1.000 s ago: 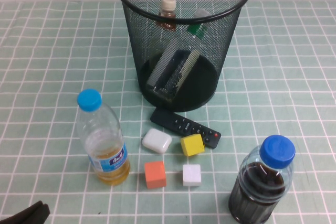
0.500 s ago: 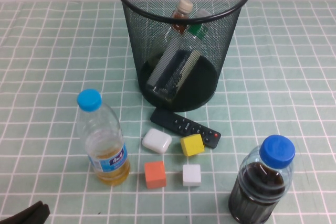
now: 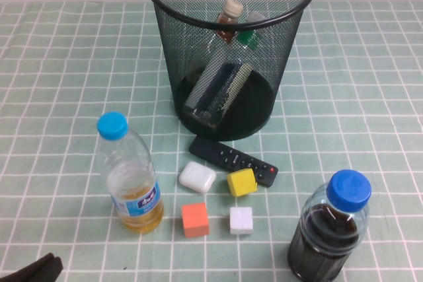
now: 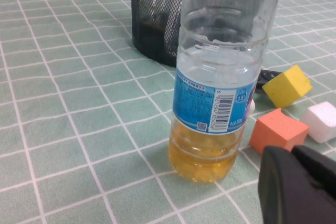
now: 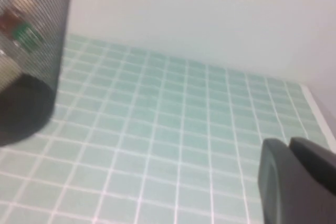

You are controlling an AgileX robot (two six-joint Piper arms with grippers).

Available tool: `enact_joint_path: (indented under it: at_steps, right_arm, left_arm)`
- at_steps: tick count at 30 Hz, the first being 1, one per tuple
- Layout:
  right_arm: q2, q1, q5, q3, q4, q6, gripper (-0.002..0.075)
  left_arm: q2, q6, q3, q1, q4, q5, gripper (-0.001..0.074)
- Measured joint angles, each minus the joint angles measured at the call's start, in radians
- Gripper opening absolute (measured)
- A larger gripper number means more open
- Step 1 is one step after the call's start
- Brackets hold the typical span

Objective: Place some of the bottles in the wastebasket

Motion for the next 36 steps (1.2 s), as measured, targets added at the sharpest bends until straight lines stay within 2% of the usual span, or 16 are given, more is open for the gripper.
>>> enact_joint_path:
  at_steps: [6,14,21,36]
  right_arm:
    - [-0.265,-0.081,-0.037,0.252,0.043,0.000,-0.0007]
    - [-0.443,-0.102,-0.045,0.455,0.059,0.000,-0.0008]
    - [-0.444,-0.102,0.098,0.466,0.071,0.002,-0.0008]
    - [-0.444,-0.102,0.115,0.465,0.053,-0.004,-0.0008]
  left_arm:
    - [0.000,0.000,0.000,0.000,0.000,0.000,-0.0004]
    - [0.000,0.000,0.000,0.000,0.000,0.000,-0.0005]
    - [0.000,0.000,0.000,0.000,0.000,0.000,-0.0004]
    - [0.000,0.000,0.000,0.000,0.000,0.000,-0.0004]
